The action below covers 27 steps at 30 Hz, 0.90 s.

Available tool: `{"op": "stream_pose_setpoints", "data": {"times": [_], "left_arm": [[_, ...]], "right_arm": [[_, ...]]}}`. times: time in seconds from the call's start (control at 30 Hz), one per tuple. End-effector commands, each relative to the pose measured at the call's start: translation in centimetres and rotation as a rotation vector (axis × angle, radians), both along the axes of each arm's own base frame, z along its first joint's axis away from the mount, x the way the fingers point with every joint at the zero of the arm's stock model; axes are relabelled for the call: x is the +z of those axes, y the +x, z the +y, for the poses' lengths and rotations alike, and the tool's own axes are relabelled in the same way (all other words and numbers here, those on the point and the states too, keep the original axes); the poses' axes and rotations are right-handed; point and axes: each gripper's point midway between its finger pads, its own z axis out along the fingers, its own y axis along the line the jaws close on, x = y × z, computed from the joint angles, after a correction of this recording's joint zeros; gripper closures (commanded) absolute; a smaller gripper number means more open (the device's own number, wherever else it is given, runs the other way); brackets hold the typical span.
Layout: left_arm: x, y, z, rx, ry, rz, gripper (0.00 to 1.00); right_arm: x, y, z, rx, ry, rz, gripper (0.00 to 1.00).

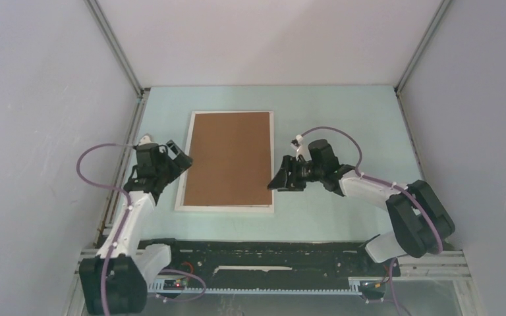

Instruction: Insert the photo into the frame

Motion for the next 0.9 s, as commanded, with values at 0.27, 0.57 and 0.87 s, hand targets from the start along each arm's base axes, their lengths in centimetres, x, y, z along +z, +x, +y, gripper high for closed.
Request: {"op": "stream_pose_setpoints", "data": {"times": [0.27,0.57,0.87], "left_arm": [[-9.1,-1.3,3.5,0.162,-0.114,0.240,0.00],[-11.5,-3.3,2.0,0.169,-0.194,0.227,0.00],[-11.4,-4.0,1.8,0.169,-0.203,0.212,0.00]], "right_arm": [[-1.5,-0.1,0.5,-0.015,-0.052,0.095,0.29],[-2.9,-0.1,1.3,0.014,-0.069,0.118,0.35],[-4.1,0.2,2.2,0.023,-0.081,0.138,0.41]]}}
